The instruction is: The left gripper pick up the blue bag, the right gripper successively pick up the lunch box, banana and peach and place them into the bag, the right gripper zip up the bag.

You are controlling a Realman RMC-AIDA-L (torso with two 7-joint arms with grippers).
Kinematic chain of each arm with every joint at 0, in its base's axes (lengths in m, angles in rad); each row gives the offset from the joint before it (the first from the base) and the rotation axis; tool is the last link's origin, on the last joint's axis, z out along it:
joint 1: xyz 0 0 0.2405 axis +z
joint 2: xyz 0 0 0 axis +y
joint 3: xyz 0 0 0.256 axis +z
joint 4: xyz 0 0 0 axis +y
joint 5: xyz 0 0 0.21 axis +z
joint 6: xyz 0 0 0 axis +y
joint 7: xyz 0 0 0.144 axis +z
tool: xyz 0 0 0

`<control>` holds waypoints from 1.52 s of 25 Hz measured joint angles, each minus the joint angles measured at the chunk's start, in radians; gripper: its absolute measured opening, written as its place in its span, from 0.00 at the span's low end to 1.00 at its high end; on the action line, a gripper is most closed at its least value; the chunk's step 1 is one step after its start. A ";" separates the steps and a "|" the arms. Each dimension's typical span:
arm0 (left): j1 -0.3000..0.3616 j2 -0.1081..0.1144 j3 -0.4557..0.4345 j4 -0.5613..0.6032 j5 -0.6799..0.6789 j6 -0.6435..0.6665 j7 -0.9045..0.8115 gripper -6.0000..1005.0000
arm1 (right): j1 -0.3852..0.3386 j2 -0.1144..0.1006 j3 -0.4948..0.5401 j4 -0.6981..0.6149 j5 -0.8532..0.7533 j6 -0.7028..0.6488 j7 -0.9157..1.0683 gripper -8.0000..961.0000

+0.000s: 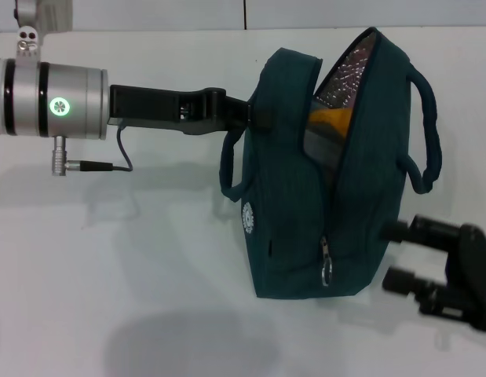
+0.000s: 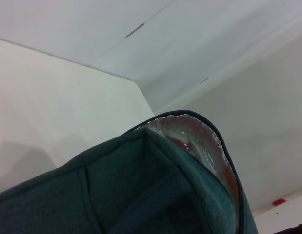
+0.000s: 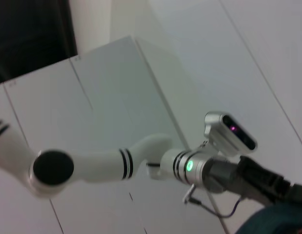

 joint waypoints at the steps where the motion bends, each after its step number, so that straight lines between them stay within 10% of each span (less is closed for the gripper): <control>1: 0.002 -0.001 0.000 0.000 0.000 0.000 0.001 0.10 | -0.001 0.000 -0.014 0.022 -0.001 0.009 -0.040 0.69; 38: 0.014 -0.009 0.002 -0.015 -0.004 -0.026 0.006 0.10 | 0.126 0.016 -0.189 0.130 0.009 0.323 -0.166 0.68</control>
